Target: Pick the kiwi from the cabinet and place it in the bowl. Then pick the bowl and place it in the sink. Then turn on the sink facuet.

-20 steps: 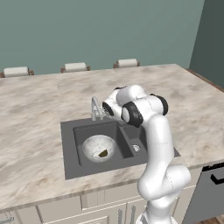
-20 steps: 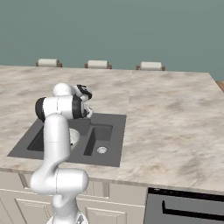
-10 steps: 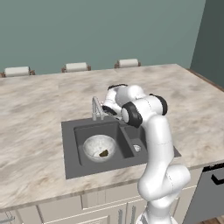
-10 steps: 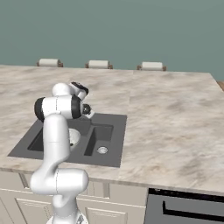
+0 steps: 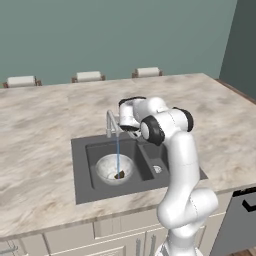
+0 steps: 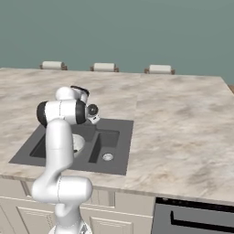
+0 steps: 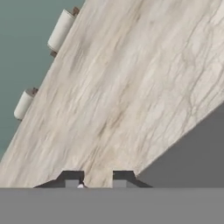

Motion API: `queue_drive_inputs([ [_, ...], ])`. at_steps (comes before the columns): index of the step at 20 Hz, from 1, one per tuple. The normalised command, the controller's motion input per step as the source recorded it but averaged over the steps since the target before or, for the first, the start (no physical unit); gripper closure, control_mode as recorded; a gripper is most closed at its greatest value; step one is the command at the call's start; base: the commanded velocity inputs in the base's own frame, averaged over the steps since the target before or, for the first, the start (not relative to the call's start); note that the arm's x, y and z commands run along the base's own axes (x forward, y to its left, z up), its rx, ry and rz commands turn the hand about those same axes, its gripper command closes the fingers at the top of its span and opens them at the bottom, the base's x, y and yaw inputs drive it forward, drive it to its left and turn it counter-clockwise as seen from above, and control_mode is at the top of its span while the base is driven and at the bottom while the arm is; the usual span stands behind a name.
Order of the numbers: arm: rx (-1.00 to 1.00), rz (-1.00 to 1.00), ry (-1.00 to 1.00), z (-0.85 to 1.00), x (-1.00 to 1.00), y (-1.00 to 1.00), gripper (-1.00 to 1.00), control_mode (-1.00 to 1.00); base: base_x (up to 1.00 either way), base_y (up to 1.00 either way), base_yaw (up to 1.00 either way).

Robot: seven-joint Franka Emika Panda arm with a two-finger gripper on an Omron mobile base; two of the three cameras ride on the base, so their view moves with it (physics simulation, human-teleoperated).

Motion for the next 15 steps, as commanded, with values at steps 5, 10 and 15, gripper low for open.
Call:
queue_drive_inputs([
  [5, 0.14, -0.12, 0.11, -0.02, 0.0, -0.9, 1.0, -1.0, 0.0, 0.0, 0.0],
  [10, 0.13, -0.1, 0.06, -0.01, 0.0, -0.81, 1.0, -1.0, 0.0, 0.0, 0.0],
  [15, 0.1, -0.07, 0.0, 0.0, 0.0, -0.37, 1.0, -1.0, 0.0, 0.0, 0.0],
])
